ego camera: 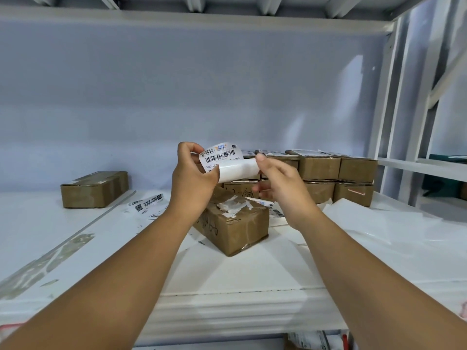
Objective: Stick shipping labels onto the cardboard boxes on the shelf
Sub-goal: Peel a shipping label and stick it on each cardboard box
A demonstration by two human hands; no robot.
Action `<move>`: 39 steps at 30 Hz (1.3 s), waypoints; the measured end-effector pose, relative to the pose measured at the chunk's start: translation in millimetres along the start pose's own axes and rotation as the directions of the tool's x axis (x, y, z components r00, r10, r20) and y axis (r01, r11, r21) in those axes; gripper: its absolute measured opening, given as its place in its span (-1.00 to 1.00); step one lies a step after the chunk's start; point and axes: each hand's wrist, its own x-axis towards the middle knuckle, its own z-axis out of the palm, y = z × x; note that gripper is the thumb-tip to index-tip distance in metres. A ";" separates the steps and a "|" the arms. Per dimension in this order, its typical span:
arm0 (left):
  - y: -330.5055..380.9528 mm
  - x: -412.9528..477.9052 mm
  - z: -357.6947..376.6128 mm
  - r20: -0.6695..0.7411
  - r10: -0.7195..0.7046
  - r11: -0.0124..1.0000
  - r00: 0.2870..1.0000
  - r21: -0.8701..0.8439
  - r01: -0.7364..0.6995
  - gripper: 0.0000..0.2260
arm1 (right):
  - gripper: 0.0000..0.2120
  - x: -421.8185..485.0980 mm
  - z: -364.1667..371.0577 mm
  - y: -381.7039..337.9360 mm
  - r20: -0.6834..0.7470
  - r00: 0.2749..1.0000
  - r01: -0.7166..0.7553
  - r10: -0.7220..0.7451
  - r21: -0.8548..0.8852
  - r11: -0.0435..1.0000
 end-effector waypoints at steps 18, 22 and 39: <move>-15.2 6.5 -6.1 -0.119 -0.123 0.957 0.985 0.249 0.150 -0.93 | -0.69 5.8 -1.5 4.3 0.070 0.996 -0.058 0.057 0.021 0.998; -19.0 6.7 -8.0 -0.142 -0.232 0.895 0.962 0.356 0.269 -0.91 | -0.69 4.2 0.3 7.0 0.089 0.996 0.005 0.017 -0.249 0.968; -23.5 9.0 -9.7 -0.121 -0.304 0.782 0.945 0.535 0.320 -0.84 | -0.61 2.5 2.0 7.8 0.129 0.991 0.002 0.043 -0.333 0.943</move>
